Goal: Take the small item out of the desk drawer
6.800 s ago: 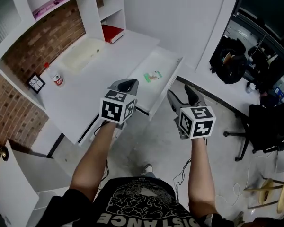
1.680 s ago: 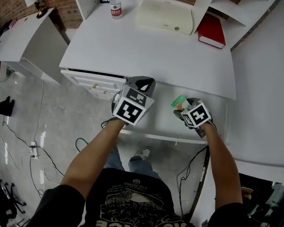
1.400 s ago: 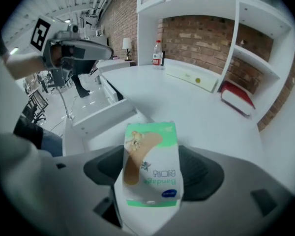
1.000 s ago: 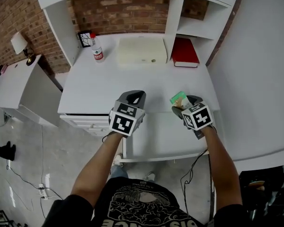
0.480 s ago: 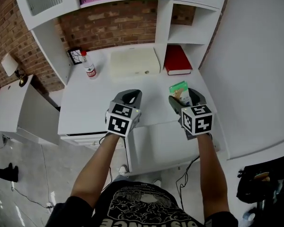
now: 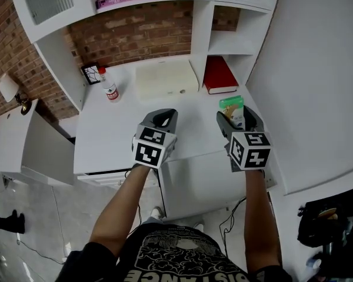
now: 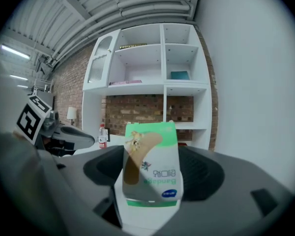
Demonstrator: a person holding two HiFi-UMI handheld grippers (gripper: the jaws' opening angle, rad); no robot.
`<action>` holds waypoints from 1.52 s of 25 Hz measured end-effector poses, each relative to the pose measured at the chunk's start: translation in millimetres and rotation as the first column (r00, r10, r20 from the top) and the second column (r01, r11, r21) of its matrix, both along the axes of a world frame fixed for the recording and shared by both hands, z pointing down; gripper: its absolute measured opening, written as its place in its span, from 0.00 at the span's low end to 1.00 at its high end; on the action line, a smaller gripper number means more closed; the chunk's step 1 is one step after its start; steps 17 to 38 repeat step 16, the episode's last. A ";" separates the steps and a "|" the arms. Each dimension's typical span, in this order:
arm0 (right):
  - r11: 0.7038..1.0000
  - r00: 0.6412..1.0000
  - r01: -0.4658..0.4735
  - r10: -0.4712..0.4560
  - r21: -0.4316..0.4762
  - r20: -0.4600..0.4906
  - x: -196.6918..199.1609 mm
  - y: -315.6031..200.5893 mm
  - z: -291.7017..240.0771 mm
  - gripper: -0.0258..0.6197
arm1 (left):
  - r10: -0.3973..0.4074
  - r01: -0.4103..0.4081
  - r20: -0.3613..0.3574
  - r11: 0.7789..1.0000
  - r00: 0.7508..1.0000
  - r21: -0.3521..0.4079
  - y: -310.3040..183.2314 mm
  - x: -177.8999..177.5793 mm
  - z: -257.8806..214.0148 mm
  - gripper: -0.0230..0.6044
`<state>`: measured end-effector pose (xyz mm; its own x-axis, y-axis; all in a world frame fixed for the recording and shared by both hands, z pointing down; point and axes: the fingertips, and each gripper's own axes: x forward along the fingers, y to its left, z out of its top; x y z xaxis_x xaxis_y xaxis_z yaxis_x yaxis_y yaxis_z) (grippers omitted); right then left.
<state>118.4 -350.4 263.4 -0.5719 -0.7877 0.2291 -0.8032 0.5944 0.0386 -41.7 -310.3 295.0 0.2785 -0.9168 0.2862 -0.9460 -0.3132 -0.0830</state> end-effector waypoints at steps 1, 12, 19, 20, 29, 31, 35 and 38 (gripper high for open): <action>1.000 1.000 -0.006 0.006 0.004 0.004 0.9 -0.3 -2.1 0.58 | -0.001 0.001 -0.001 1.000 1.000 0.002 -0.5 -1.2 -1.3 0.05; 1.000 1.000 -0.008 0.008 0.022 0.001 0.5 0.7 -8.9 0.58 | -0.016 0.016 -0.004 1.000 1.000 0.013 2.4 -8.3 -6.0 0.05; 1.000 1.000 -0.005 0.005 0.029 0.001 2.0 3.9 -11.1 0.58 | -0.014 0.014 -0.002 1.000 1.000 0.018 5.6 -5.6 -8.7 0.05; 1.000 1.000 -0.005 0.005 0.029 0.001 2.0 3.9 -11.1 0.58 | -0.014 0.014 -0.002 1.000 1.000 0.018 5.6 -5.6 -8.7 0.05; 1.000 1.000 -0.005 0.005 0.029 0.001 2.0 3.9 -11.1 0.58 | -0.014 0.014 -0.002 1.000 1.000 0.018 5.6 -5.6 -8.7 0.05; 1.000 1.000 -0.005 0.005 0.029 0.001 2.0 3.9 -11.1 0.58 | -0.014 0.014 -0.002 1.000 1.000 0.018 5.6 -5.6 -8.7 0.05; 1.000 1.000 -0.005 0.005 0.029 0.001 2.0 3.9 -11.1 0.58 | -0.014 0.014 -0.002 1.000 1.000 0.018 5.6 -5.6 -8.7 0.05; 1.000 1.000 -0.005 0.005 0.029 0.001 2.0 3.9 -11.1 0.58 | -0.014 0.014 -0.002 1.000 1.000 0.018 5.6 -5.6 -8.7 0.05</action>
